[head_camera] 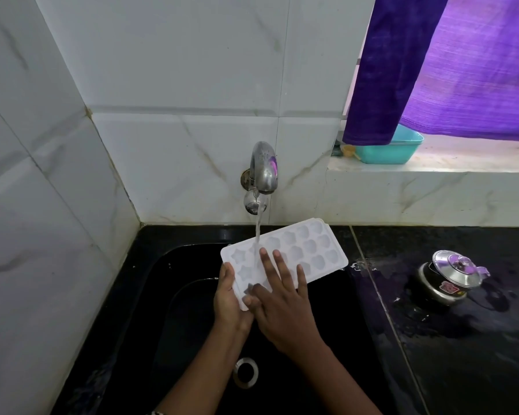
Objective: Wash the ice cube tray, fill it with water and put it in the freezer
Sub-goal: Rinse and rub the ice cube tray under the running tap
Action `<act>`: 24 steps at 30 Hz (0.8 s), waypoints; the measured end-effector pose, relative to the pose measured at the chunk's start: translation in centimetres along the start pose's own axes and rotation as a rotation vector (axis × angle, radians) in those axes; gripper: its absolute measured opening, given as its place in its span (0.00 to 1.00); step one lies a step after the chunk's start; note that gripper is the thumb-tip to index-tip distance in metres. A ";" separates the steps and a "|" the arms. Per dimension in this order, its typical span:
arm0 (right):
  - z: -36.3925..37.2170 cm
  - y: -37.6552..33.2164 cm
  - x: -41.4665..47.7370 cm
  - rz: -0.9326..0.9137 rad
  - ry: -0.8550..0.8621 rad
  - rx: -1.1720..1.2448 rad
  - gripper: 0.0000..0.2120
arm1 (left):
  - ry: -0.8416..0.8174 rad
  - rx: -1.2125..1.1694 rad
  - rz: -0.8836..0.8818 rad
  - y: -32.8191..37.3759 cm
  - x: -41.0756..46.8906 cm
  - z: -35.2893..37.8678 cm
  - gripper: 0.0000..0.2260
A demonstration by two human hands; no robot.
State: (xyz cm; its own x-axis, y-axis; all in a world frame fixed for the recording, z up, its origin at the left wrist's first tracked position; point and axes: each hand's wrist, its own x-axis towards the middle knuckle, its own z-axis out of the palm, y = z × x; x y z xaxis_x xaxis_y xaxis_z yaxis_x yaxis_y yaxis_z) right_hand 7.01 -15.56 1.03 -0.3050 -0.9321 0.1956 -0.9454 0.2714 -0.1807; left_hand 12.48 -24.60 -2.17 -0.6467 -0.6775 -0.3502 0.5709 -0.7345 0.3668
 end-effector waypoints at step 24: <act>0.9 0.4 -0.3 -0.053 -0.085 0.091 0.25 | 0.041 -0.020 0.016 0.2 -0.4 -2.0 0.26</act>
State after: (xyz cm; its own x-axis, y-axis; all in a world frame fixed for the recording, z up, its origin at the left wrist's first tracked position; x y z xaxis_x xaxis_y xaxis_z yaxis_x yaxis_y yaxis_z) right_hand 6.85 -15.43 0.00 -0.2403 -0.9625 0.1258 -0.9444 0.2019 -0.2594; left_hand 13.85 -24.54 -3.70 -0.6167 -0.6897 -0.3794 0.5910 -0.7241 0.3556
